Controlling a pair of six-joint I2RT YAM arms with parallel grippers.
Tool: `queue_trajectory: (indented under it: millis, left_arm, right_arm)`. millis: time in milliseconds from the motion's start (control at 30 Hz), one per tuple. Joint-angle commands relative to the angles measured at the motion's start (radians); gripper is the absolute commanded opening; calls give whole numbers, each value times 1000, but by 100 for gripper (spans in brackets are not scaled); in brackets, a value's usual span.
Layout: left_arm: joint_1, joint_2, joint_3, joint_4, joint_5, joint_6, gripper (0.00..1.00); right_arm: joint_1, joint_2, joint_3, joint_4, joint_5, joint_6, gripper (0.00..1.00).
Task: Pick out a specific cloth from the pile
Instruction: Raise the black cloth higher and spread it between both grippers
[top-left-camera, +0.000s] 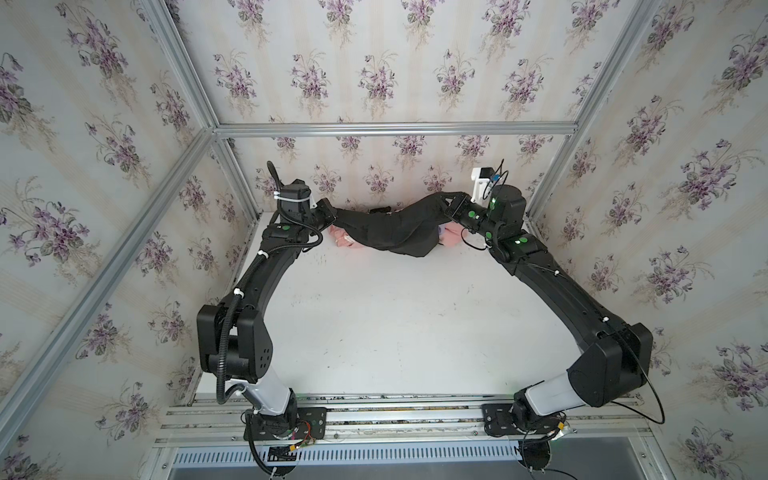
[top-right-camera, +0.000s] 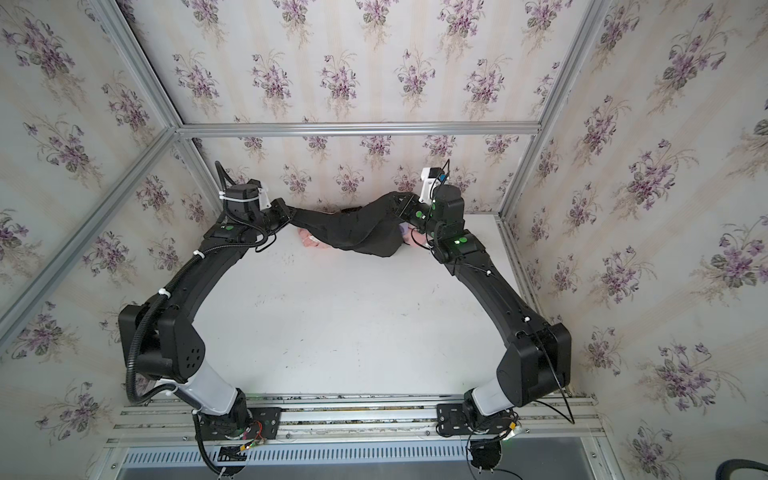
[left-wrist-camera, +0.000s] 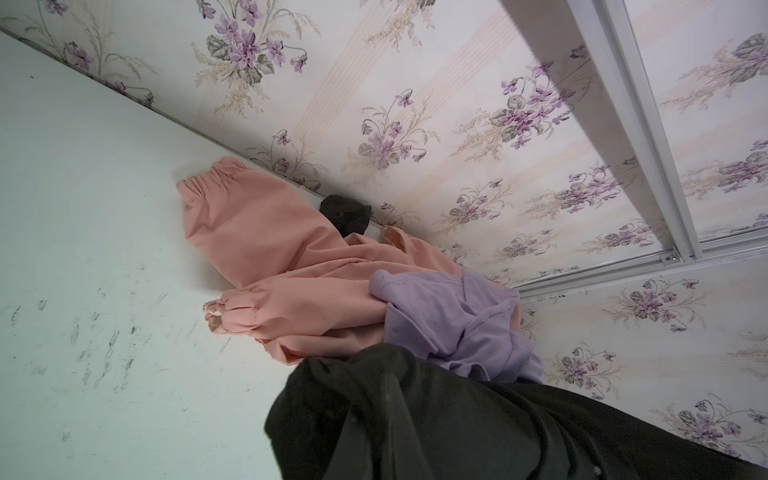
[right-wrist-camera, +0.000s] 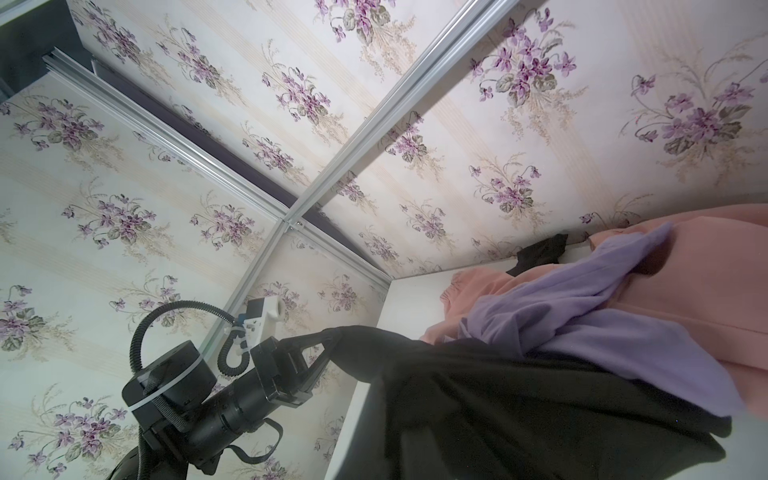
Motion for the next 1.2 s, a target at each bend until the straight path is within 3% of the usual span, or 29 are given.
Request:
queue_trajectory:
  millis: [0, 1167]
  left_arm:
    - [0, -9, 2, 22, -6, -11, 2]
    - [-1, -43, 64, 25, 0, -23, 3]
  right_arm:
    - [0, -16, 28, 112, 1, -5, 3]
    - [3, -23, 214, 14, 50, -98, 4]
